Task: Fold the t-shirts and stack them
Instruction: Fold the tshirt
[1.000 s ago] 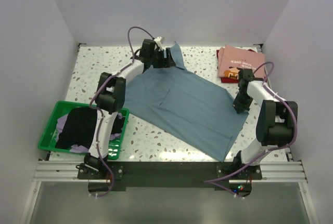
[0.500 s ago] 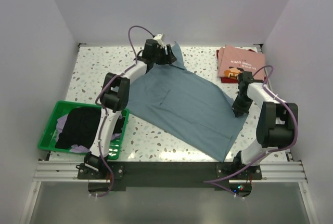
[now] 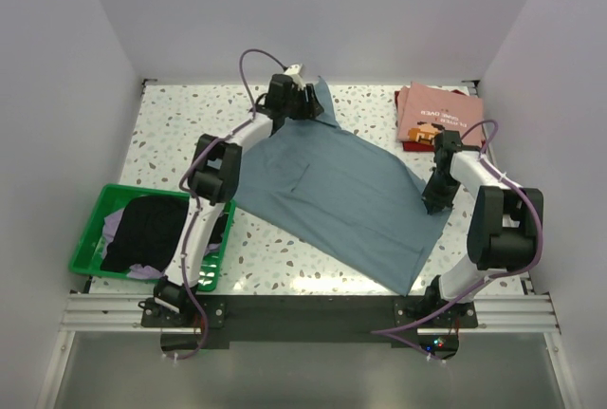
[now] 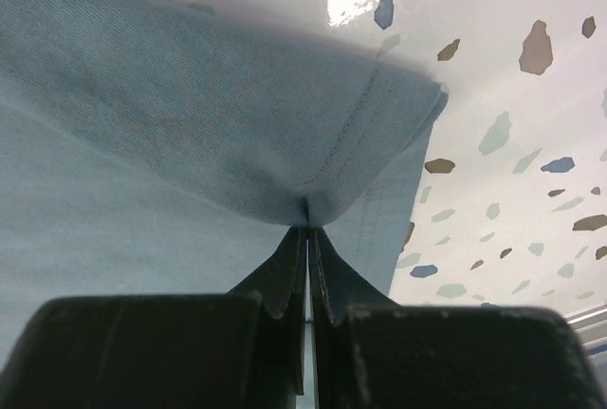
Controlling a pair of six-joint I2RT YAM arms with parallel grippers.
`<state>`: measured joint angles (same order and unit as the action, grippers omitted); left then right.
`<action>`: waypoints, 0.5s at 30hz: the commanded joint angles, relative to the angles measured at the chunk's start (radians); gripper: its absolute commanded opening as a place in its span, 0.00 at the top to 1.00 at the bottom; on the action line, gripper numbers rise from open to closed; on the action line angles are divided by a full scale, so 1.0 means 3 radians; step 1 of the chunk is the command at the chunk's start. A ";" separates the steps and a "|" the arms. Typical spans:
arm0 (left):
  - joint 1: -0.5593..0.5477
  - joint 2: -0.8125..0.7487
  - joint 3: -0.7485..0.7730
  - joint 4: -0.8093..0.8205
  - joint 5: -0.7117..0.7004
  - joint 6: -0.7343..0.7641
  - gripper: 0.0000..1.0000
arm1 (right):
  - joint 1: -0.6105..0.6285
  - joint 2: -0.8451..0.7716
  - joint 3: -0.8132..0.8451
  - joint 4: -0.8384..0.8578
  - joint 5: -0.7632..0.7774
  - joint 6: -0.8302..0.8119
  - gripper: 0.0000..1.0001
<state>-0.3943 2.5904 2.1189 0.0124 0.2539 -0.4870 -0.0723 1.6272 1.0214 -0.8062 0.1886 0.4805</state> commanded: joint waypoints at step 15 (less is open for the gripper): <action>-0.0097 -0.0050 0.0024 -0.0210 -0.0585 0.0094 0.41 | -0.0004 -0.0101 -0.0020 -0.0038 -0.0061 -0.0022 0.99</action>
<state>-0.4179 2.5908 2.1193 -0.0544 0.1268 -0.4786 -0.0723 1.6272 1.0210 -0.8074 0.1825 0.4789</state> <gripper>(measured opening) 0.583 0.015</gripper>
